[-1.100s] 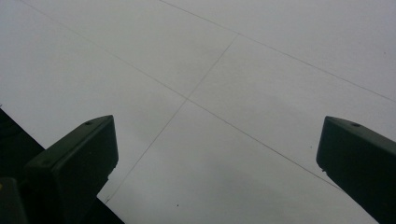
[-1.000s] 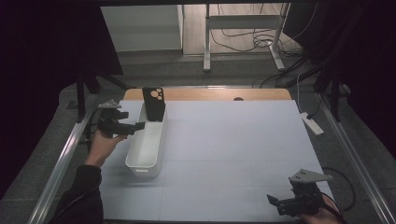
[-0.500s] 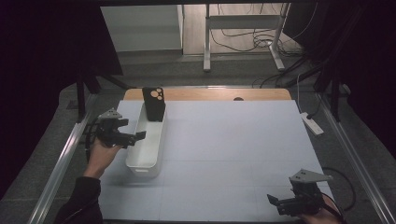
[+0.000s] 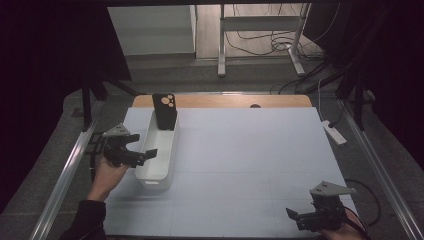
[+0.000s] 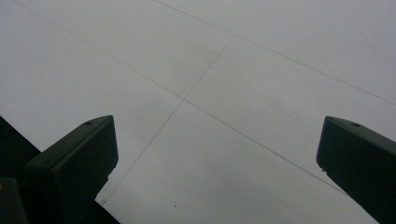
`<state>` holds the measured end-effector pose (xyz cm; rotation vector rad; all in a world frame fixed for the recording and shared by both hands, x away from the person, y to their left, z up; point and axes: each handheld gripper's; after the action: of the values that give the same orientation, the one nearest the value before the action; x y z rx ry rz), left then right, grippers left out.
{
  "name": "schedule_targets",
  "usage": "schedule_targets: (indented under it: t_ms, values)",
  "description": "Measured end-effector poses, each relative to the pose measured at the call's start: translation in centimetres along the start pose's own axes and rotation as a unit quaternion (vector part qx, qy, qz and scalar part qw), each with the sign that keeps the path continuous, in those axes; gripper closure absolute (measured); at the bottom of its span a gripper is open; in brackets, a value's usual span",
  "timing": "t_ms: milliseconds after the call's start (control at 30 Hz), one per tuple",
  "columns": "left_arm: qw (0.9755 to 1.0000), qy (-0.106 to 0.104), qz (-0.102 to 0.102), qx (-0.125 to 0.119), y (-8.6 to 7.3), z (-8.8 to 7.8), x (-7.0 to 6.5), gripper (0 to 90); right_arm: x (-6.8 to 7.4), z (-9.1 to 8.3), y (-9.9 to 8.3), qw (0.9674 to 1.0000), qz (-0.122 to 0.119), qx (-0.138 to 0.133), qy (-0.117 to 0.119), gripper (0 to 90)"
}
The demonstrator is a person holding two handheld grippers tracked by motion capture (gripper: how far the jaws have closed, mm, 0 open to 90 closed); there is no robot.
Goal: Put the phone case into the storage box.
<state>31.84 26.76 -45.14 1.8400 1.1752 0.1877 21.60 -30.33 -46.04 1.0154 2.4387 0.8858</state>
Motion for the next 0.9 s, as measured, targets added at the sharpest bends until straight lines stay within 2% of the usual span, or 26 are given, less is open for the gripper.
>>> schedule_targets:
  t_ms: [200, 400, 567, 900]
  values:
    - [1.0, -0.002, 0.0, -0.006, -0.7, -0.6, -0.5, 0.0, 0.1, 0.0, 0.0, 1.0, -0.004, 0.002, -0.001, 0.0]
    - [1.0, -0.01, 0.001, -0.001, -1.3, -1.2, -1.0, 0.0, 0.1, 0.0, 0.0, 1.0, -0.005, 0.003, -0.001, 0.0]
    - [0.9999, -0.009, 0.001, -0.005, -2.1, -1.6, -1.7, 0.0, 0.1, 0.0, 0.0, 1.0, -0.006, 0.003, -0.001, 0.0]
    - [0.9998, 0.0, 0.015, -0.01, -3.3, -2.6, -3.3, 0.0, 0.2, 0.1, 0.1, 1.0, -0.008, 0.005, 0.0, 0.0]
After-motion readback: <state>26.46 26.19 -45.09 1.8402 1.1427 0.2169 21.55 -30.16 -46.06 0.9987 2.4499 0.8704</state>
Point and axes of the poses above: each handheld gripper's, and its own axes: z roughly forward along the jaws, y roughly out of its top, x roughly to its left, and after that the axes turned 9 degrees about -z, right-handed
